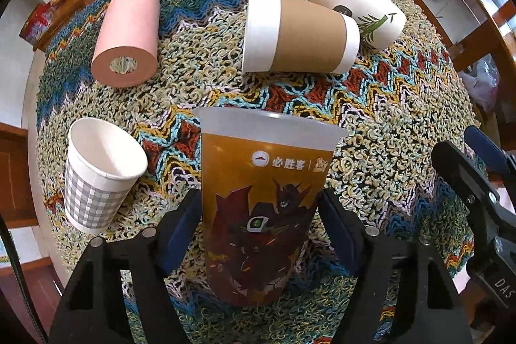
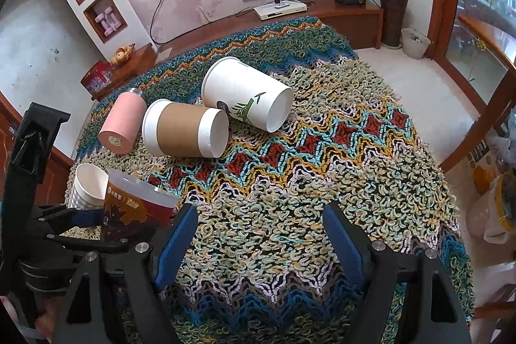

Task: Flip cup upright
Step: 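Lift the orange printed cup with the left gripper and rotate it upright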

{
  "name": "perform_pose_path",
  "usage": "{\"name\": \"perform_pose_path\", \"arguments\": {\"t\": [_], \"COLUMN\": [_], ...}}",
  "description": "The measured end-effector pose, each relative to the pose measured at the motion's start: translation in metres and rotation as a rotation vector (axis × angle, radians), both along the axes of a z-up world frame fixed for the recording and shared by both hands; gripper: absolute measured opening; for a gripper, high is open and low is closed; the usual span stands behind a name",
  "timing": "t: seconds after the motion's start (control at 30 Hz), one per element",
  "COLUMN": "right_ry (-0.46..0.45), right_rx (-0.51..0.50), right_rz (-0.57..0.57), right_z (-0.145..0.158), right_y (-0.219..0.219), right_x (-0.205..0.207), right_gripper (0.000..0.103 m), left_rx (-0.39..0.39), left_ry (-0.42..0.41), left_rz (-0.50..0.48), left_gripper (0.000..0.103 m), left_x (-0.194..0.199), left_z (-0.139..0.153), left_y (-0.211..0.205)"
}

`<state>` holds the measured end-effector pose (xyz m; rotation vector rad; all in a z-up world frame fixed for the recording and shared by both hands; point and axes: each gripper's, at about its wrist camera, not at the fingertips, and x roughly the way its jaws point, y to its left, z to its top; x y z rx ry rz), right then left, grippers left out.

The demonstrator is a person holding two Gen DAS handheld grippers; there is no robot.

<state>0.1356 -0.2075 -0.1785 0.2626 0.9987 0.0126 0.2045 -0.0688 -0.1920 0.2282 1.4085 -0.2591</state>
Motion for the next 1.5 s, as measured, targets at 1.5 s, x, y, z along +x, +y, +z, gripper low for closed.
{"name": "perform_pose_path", "arguments": {"t": [1.5], "right_ry": [-0.035], "right_rx": [0.044], "right_rz": [0.050], "right_z": [0.033], "right_y": [0.002], "right_x": [-0.080], "right_gripper": [0.080], "left_rx": [-0.259], "left_ry": [0.024], "left_rz": [0.399], "left_gripper": [0.076], "left_x": [-0.128], "left_z": [0.005], "left_y": [0.044]}}
